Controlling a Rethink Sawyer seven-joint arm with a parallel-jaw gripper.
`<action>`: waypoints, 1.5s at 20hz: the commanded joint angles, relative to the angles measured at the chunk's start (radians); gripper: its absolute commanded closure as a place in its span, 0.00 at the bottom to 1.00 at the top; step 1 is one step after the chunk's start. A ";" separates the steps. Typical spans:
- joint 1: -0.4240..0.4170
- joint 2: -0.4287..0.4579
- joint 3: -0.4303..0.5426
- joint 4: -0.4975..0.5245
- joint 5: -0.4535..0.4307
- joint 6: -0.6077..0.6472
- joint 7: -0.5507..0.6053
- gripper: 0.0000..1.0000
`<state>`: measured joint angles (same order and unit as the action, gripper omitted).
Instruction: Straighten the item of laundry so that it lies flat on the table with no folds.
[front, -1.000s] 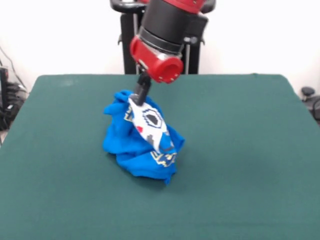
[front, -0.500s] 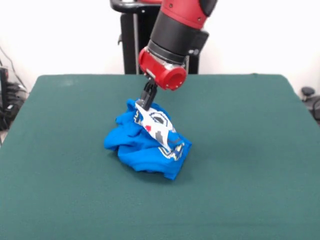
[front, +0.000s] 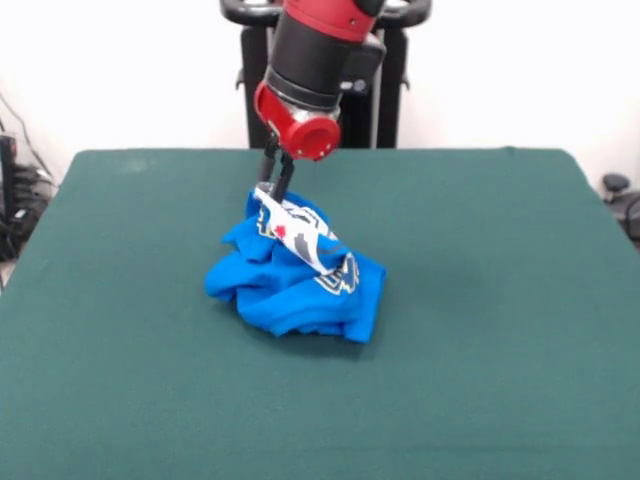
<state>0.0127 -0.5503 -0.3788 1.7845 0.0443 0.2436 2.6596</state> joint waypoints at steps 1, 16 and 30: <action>-0.018 -0.026 0.193 0.094 0.014 0.195 -0.003 0.00; -0.152 0.001 0.245 -0.317 -0.060 0.472 -0.072 0.00; -0.142 0.128 0.245 -0.316 -0.086 0.256 -0.003 0.00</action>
<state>-0.1519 -0.5414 -0.2546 1.4558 -0.0016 0.5174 2.6596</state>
